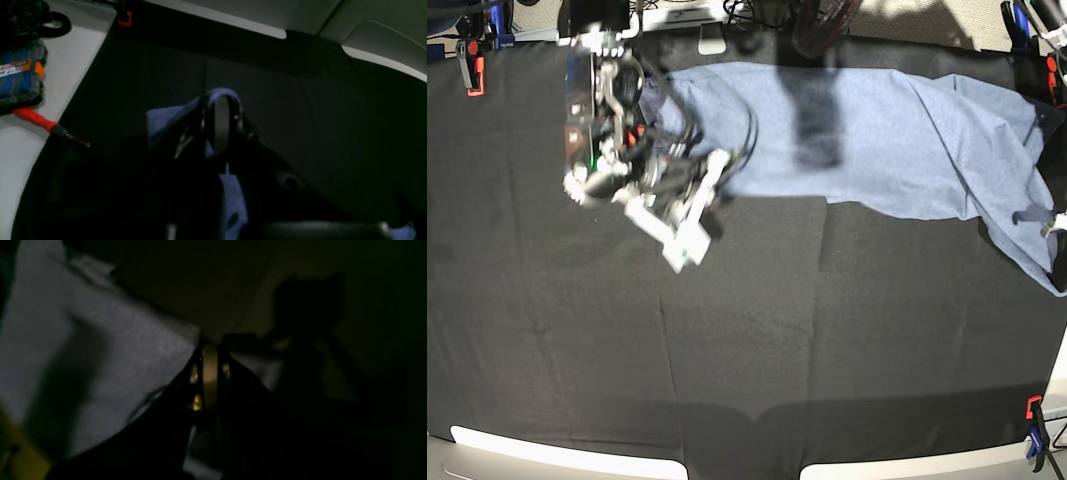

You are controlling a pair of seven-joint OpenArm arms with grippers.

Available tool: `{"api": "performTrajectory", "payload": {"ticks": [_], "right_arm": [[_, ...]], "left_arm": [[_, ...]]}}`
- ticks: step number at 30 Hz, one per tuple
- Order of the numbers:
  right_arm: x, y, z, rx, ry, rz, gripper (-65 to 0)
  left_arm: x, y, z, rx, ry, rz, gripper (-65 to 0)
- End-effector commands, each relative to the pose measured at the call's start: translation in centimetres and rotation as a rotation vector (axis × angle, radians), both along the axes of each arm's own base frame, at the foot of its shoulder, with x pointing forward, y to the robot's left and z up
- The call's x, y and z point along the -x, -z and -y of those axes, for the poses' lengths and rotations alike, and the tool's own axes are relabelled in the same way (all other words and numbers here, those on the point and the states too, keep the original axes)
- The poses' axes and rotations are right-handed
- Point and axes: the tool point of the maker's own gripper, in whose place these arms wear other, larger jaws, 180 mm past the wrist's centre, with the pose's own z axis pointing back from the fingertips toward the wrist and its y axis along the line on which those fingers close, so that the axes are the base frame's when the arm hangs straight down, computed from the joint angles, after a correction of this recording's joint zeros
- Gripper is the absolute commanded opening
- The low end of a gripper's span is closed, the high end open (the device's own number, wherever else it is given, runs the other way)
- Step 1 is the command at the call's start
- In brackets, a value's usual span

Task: Layout the t-shirt on the table in an organized manner, then fold the t-shirt properly

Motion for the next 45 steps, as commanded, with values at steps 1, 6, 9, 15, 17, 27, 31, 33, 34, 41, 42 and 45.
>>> {"api": "performTrajectory", "payload": {"ticks": [1,6,9,15,17,27,31,33,34,41,42,45], "right_arm": [[-2.7,-2.9,0.3,-0.007,0.016,0.123,-65.0],[-8.1,-7.9,2.2,0.043,0.059,0.312,-65.0],[-11.0,-10.4,3.1,0.067,0.085,0.403,-65.0],[-16.9,-12.4,4.6,0.065,0.129,0.478,-65.0],[-19.0,-13.3,5.0,0.066,0.141,0.502,-65.0],[-26.2,-15.2,6.3,0.052,0.206,0.489,-65.0],[-26.1,-13.8,6.6,0.066,0.208,0.418,-65.0],[-25.2,-12.2,6.6,0.068,0.205,0.333,-65.0],[-24.5,-11.3,7.0,0.072,0.207,0.288,-58.5],[-20.3,-3.9,10.6,0.081,0.256,0.124,-31.1],[-19.7,-2.7,11.2,0.087,0.268,0.093,-31.1],[-18.3,0.2,12.6,0.093,0.306,0.01,-31.1]], "left_arm": [[-0.4,-1.9,-0.3,-0.012,0.005,0.058,-65.0],[-0.4,-1.8,-0.1,-0.01,0.01,0.059,-65.0],[-0.8,-1.8,0.6,0.002,0.023,0.081,-65.0],[-4.1,0.5,3.8,-0.032,0.091,0.08,-65.0],[-6.1,1.2,4.4,-0.037,0.101,0.073,-65.0],[-17.1,0.0,4.0,0.01,0.068,0.102,-65.0],[-19.8,-1.9,2.8,0.013,0.043,0.102,-65.0],[-20.4,-2.4,1.8,0.02,0.026,0.098,-65.0],[-20.5,-2.6,1.2,0.022,0.018,0.095,-65.0],[-19.3,-1.1,-1.4,-0.009,-0.016,0.047,-65.0],[-19.2,-0.9,-1.5,-0.01,-0.017,0.042,-65.0],[-19.0,-0.6,-1.4,0.002,-0.017,0.04,-65.0]]}}
